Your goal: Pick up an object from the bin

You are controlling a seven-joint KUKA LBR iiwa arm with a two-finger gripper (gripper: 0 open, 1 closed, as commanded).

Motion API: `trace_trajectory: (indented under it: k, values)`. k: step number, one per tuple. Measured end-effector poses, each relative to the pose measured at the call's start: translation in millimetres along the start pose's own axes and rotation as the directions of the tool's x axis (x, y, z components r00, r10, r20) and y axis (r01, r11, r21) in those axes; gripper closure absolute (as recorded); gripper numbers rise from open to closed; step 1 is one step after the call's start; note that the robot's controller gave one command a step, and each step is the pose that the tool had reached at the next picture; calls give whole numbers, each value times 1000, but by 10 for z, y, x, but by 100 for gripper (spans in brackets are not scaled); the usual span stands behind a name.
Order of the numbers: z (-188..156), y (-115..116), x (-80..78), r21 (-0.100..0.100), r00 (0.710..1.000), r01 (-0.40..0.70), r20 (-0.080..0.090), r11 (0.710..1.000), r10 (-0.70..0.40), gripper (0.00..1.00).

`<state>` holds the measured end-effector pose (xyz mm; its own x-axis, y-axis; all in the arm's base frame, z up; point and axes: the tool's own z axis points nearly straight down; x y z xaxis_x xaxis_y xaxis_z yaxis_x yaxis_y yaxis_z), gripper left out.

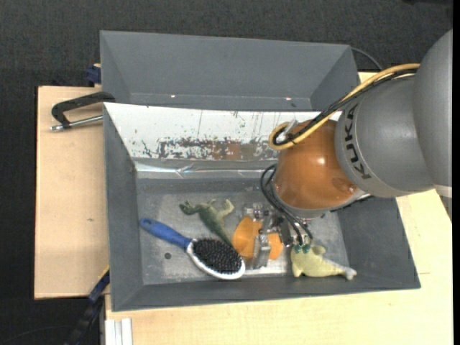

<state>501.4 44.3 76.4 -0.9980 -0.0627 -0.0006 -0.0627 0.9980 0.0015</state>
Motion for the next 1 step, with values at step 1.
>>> trace_trajectory:
  k: [1]
  values:
    - [-2413,68,-231,3,992,126,16,992,-126,100]
